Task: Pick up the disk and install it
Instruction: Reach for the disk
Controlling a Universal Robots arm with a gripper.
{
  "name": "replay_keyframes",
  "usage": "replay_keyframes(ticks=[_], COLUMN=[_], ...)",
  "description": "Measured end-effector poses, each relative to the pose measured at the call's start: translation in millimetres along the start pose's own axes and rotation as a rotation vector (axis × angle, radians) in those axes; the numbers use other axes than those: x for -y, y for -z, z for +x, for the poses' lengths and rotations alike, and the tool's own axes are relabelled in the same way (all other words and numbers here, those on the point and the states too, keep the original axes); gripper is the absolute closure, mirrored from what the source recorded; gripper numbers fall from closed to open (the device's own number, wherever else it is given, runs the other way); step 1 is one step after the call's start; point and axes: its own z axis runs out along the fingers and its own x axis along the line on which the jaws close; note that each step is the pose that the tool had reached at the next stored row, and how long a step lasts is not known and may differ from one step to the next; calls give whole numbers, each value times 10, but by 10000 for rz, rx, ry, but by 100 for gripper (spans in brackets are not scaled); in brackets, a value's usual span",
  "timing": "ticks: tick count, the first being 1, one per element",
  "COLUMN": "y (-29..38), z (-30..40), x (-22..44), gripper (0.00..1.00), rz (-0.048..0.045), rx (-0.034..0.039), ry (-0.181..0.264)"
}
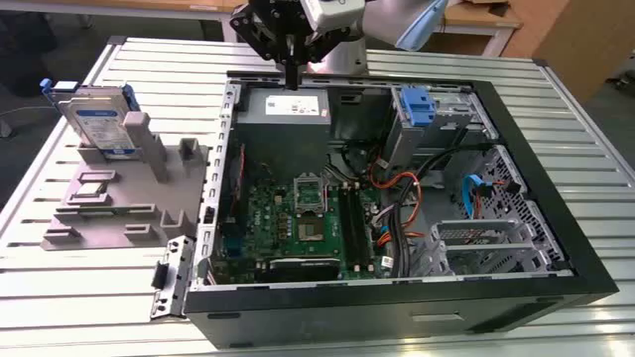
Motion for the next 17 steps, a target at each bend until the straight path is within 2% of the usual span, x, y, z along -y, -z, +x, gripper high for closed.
replay_keyframes(ticks=[17], y=[1], z=[26], x=[2], gripper=[90], rz=[0], rx=[0], ry=[0])
